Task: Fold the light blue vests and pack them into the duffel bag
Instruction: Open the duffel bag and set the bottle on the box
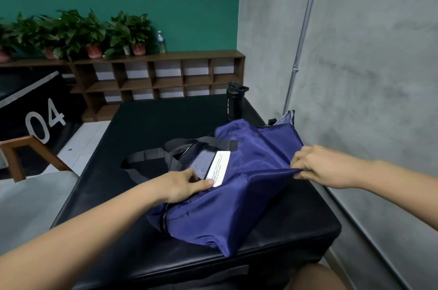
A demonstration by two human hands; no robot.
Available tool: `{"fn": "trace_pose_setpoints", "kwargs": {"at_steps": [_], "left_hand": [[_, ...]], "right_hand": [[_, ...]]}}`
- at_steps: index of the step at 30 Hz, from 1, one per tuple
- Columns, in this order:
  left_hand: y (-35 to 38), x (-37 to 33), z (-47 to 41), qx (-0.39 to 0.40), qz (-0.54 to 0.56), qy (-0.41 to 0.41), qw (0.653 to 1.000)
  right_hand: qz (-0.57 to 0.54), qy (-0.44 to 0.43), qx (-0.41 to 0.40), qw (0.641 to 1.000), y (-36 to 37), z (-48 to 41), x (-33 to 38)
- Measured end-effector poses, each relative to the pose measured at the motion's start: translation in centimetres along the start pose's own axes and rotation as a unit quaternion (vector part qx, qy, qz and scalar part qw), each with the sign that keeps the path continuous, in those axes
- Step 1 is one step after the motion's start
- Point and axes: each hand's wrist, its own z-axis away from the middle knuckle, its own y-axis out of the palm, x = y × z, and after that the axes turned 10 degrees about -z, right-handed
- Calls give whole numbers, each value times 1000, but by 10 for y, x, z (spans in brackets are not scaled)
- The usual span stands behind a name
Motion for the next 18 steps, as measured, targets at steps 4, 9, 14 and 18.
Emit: {"fn": "trace_pose_setpoints", "kwargs": {"at_steps": [4,9,14,18], "left_hand": [[16,0,-8,18,107,-37,993],[15,-10,-21,30,122,-38,991],[13,-14,-27,20,-1,-64,998],[14,-18,-30,50,-66,-77,994]], "right_hand": [[8,60,70,996,17,7,-9],[-126,119,117,978,-20,-14,-7],[-291,154,49,943,-46,-60,28],[-299,139,48,943,-54,-95,67]]}}
